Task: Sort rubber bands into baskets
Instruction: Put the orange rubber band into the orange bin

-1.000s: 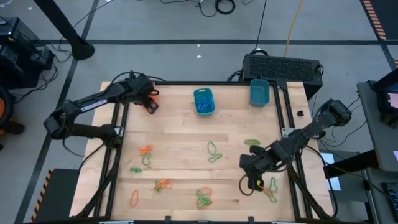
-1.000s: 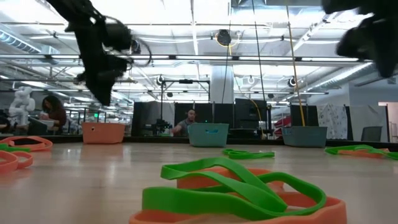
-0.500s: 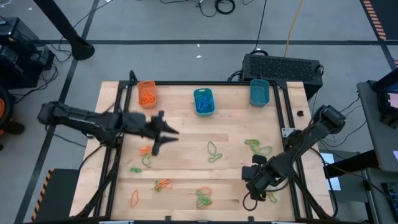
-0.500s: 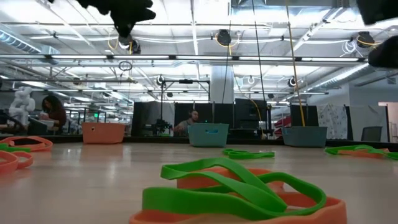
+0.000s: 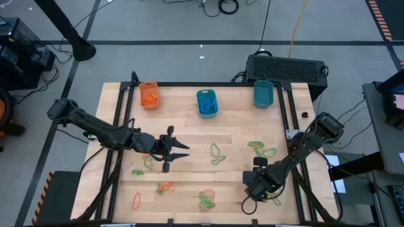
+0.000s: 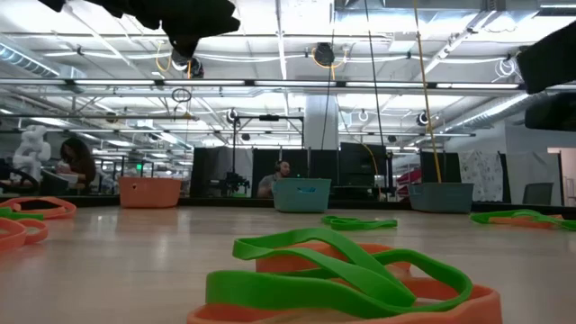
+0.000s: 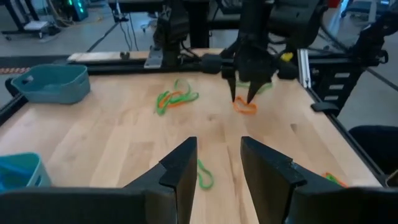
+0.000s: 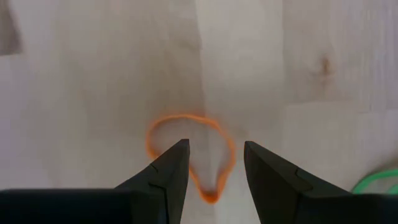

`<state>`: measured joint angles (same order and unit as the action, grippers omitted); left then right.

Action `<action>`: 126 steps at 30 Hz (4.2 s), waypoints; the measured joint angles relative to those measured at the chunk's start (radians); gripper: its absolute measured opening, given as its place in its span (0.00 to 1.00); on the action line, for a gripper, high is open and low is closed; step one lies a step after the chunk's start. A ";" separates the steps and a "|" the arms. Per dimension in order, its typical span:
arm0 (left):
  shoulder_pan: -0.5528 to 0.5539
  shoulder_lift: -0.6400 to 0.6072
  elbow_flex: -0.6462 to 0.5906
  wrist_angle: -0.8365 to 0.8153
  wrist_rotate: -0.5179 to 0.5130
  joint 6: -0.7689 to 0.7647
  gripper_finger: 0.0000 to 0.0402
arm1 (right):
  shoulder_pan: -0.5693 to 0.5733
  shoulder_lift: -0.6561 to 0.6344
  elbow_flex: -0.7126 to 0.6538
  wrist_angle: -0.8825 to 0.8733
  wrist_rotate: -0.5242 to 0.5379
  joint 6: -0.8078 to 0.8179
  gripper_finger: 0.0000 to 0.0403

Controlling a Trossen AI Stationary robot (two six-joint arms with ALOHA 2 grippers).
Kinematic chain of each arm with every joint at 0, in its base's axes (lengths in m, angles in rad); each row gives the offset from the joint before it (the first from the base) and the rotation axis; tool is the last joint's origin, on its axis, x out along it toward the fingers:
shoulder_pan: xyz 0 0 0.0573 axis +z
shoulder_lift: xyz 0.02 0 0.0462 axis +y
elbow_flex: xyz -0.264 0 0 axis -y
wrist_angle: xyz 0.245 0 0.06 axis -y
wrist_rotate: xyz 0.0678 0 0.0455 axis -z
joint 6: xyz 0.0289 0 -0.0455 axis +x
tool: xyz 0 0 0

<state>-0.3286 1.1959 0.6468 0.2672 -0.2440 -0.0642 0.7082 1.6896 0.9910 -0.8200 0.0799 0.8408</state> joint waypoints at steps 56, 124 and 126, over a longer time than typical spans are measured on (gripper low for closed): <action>0.069 0.672 0.208 0.661 0.205 -0.680 0.33 | -0.180 -0.173 0.145 0.326 0.479 -0.416 0.00; 0.097 0.671 0.211 0.658 0.080 -0.497 0.01 | -0.301 -0.154 0.145 0.270 0.483 -0.424 0.06; 0.097 0.671 0.211 0.656 0.083 -0.472 0.01 | -0.300 -0.154 0.145 0.270 0.455 -0.419 0.12</action>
<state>-0.2314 1.8668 0.8574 0.9232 -0.1610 -0.5361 0.4082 1.5352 1.1358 -0.5495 0.5346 0.4219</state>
